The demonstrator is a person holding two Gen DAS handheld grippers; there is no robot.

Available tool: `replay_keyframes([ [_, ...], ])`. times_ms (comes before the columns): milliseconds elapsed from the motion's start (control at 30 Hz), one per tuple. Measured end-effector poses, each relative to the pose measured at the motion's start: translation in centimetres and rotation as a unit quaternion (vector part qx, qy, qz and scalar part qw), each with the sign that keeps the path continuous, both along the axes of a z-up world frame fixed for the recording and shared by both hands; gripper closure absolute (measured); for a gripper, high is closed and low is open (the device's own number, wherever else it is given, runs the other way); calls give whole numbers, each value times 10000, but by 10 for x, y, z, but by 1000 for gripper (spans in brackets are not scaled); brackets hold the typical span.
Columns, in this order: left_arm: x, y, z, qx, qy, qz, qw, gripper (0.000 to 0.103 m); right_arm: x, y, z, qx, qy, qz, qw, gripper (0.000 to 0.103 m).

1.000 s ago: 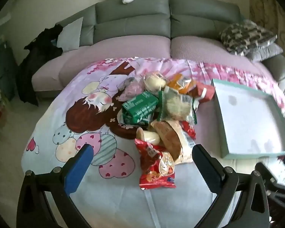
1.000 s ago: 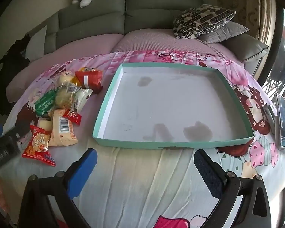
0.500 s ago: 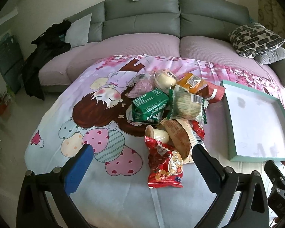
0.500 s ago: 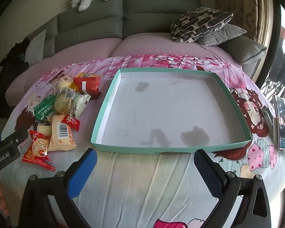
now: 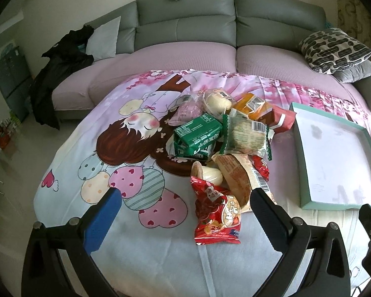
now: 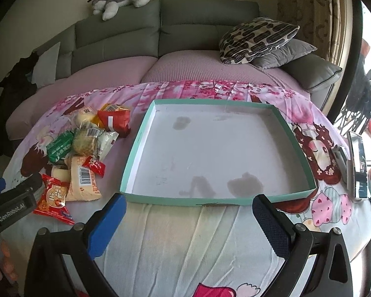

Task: Organize snacks
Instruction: 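Move both tools toward the snack pile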

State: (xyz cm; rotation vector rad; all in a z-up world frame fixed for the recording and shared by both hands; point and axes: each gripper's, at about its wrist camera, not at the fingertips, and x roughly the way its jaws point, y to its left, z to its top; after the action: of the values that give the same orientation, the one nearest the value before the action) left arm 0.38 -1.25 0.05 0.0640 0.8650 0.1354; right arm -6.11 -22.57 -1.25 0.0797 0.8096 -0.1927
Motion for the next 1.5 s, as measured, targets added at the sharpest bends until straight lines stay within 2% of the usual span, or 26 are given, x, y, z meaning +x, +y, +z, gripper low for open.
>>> replay_keyframes([
  [400,0,5,-2,-36,19,101,9999,0,-4,4,14,21,-42,17,10000,0],
  [1500,2,12,-6,-238,96,181,9995,0,2,7,3,-7,194,31,9998,0],
])
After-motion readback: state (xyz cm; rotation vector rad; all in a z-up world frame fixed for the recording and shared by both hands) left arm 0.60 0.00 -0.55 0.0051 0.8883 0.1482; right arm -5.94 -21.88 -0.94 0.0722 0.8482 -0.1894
